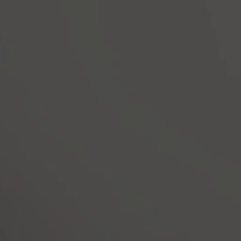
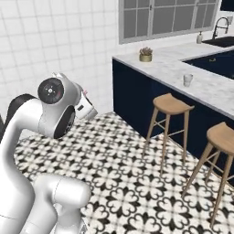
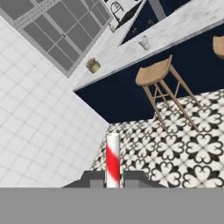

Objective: Take a straw from the drawer in front and place it inside the glass cup on the dining counter.

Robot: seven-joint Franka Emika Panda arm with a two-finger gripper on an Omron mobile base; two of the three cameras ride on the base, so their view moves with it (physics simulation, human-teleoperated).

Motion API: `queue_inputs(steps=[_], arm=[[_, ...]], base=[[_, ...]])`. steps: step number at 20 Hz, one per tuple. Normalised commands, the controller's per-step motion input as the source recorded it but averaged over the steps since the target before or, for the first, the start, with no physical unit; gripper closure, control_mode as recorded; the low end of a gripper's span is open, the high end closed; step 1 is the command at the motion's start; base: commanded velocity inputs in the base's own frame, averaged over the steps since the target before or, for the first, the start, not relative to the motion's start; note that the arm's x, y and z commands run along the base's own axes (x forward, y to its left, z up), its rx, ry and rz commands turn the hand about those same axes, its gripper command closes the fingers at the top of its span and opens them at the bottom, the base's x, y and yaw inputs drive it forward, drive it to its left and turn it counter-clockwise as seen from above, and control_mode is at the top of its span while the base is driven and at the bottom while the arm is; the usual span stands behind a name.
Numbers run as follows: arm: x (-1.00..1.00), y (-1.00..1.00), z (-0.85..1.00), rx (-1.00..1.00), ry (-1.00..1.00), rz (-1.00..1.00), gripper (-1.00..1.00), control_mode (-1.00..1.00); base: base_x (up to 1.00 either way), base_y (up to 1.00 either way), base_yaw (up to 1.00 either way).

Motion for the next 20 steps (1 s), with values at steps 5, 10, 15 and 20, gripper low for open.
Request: queue_inputs(steps=[5,10,15,20], arm=[[0.00,0.00,0.00,0.00,0.00,0.00,1.00,1.00],[0.00,0.00,0.00,0.00,0.00,0.00,1.00,1.00],[0.00,0.00,0.00,0.00,0.00,0.00,1.00,1.00],[0.00,0.00,0.00,0.00,0.00,0.00,1.00,1.00]], base=[[1.00,0.60,-0.35],[1.00,0.56,-0.37],[1.00,0.40,-0.41],[1.00,0.30,-0.41]])
